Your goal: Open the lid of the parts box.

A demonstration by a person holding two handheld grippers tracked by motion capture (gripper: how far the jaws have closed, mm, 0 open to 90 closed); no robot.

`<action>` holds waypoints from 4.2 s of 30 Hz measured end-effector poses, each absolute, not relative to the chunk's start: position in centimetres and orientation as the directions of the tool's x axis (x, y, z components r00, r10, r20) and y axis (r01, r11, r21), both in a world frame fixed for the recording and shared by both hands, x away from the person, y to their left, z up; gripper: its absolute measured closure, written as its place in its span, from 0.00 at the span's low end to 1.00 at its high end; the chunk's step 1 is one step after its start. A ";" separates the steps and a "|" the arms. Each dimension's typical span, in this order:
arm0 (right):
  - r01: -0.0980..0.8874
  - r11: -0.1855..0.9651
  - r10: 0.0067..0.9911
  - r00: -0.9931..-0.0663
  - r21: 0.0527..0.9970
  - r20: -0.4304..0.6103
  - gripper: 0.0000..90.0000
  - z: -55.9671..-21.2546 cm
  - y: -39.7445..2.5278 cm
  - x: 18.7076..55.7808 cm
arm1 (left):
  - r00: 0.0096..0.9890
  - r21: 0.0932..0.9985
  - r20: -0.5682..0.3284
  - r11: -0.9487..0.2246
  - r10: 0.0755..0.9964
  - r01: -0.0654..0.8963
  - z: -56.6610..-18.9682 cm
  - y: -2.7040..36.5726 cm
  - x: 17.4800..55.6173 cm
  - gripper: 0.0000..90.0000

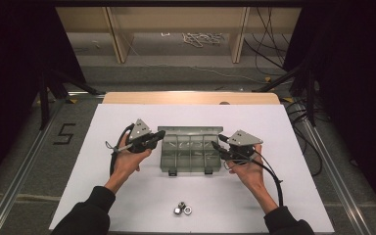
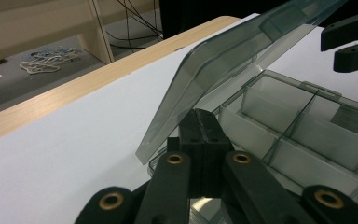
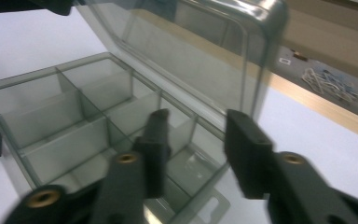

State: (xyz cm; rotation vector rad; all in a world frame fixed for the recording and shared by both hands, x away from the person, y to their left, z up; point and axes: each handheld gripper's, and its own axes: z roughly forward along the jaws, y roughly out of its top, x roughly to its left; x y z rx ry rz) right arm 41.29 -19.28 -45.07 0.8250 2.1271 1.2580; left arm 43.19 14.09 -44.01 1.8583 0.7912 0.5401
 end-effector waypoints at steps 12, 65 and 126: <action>0.228 0.289 0.802 -0.588 0.930 -0.105 0.18 -45.2 -20.3 43.3 | 0.691 0.918 0.017 -0.284 0.722 0.275 -44.0 14.0 43.2 1.00; 0.170 0.390 0.720 -0.669 0.905 -0.184 0.78 -45.1 -19.8 45.5 | 0.694 0.800 -0.008 -0.412 0.720 0.437 -46.6 14.3 40.5 0.61; 0.369 0.200 0.896 -0.445 0.908 -0.016 0.96 -44.8 -18.0 47.7 | 0.690 0.800 0.004 -0.416 0.724 0.432 -47.7 13.7 39.9 0.73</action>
